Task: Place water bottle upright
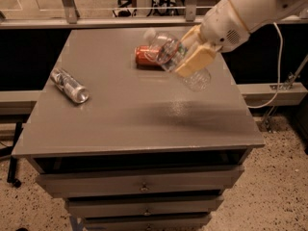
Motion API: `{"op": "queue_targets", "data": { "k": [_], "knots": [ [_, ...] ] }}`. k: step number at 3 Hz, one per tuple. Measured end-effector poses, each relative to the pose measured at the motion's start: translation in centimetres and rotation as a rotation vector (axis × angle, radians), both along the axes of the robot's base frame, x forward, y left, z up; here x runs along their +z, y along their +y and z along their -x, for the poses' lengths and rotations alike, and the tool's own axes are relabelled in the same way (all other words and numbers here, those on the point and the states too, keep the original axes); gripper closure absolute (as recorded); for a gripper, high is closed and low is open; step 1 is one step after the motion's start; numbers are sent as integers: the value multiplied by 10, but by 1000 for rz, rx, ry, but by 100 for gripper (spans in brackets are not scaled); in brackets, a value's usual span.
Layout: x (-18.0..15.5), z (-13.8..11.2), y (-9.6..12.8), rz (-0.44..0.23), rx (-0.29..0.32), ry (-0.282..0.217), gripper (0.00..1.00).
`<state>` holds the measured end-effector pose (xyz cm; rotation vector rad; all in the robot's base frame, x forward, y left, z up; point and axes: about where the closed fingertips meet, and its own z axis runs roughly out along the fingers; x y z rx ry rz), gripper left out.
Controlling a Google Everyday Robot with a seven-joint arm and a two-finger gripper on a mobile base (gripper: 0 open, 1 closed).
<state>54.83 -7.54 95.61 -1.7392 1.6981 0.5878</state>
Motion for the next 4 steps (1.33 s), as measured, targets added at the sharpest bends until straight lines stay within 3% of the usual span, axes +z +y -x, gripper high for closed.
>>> {"op": "queue_targets", "data": {
  "k": [2,3,4],
  "knots": [
    [38,0,-10,-354,-174,-20,100],
    [43,-3,-18,-492,-259,-60,100],
    [33,-8,-22,-563,-315,-100,100]
  ]
}}
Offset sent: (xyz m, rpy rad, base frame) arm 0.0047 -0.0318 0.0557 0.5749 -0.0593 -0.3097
